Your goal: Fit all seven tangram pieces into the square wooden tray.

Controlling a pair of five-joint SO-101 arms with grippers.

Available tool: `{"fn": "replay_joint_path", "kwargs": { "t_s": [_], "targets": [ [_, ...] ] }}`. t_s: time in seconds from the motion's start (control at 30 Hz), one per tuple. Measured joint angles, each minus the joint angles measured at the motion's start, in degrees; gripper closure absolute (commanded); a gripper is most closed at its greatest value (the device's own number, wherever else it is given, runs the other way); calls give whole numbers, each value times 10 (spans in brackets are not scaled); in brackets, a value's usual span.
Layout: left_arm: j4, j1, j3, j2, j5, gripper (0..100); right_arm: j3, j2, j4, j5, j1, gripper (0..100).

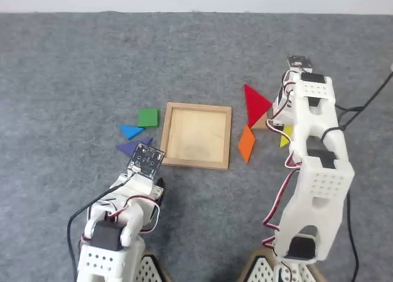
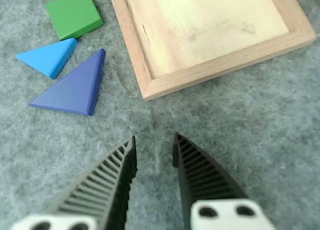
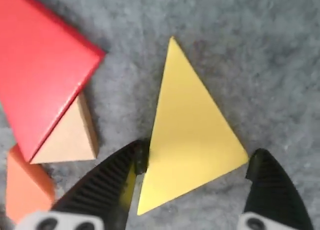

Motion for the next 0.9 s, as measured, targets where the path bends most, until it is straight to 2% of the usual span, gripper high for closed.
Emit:
{"fn": "replay_joint_path", "kwargs": {
  "t_s": [0.5, 0.7, 0.77, 0.9],
  "targets": [
    [0, 0, 0, 0, 0, 884, -10, 20, -22, 25, 0, 684],
    [0, 0, 0, 0, 0, 884, -42, 38, 10, 18, 2, 686],
    [0, 0, 0, 0, 0, 884, -46, 39, 14, 14, 2, 720],
    [0, 0, 0, 0, 0, 884, -46, 39, 20, 11, 2, 857]
  ]
}}
